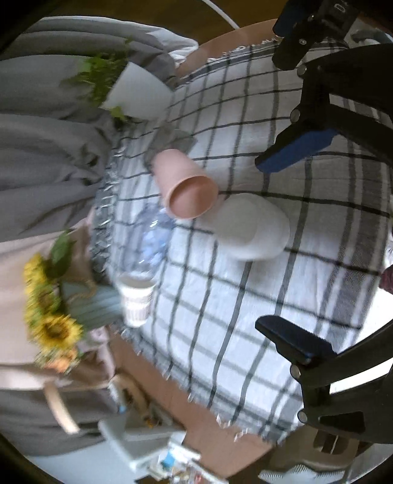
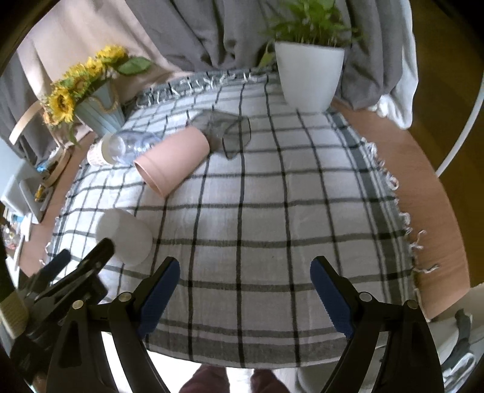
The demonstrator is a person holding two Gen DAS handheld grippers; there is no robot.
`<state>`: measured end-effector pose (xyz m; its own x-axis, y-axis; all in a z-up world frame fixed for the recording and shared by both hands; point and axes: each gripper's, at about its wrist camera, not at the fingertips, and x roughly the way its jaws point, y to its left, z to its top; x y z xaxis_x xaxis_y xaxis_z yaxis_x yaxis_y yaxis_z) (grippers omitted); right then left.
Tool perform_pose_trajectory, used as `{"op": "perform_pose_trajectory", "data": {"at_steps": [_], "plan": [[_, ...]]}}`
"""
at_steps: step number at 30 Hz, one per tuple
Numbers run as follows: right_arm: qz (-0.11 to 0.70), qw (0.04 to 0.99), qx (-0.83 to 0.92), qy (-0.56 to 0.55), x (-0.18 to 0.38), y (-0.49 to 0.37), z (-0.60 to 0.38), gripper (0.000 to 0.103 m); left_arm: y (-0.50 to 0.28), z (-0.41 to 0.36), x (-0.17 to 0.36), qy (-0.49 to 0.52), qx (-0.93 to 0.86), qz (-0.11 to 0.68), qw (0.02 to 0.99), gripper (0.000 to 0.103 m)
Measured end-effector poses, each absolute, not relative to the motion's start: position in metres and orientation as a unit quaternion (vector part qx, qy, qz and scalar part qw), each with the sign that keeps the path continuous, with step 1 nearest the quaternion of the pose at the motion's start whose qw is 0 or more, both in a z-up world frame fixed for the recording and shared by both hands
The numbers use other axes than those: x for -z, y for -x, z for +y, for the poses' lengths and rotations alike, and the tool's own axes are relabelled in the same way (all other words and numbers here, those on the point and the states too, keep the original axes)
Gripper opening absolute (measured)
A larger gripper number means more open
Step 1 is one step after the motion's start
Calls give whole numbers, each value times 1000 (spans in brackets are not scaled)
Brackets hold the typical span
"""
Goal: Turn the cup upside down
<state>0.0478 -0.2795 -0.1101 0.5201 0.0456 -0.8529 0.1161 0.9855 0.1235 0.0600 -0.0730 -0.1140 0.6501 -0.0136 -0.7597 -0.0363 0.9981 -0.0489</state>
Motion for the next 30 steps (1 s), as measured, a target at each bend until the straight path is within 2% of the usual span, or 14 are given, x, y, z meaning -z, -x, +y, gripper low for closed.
{"op": "perform_pose_trajectory", "data": {"at_steps": [13, 30], "plan": [[422, 903, 1, -76, 37, 15, -259, 93, 19, -45, 43, -19, -9, 380, 925, 103], [336, 933, 80, -98, -18, 142, -199, 99, 104, 1, -2, -42, 51, 353, 933, 103]]}}
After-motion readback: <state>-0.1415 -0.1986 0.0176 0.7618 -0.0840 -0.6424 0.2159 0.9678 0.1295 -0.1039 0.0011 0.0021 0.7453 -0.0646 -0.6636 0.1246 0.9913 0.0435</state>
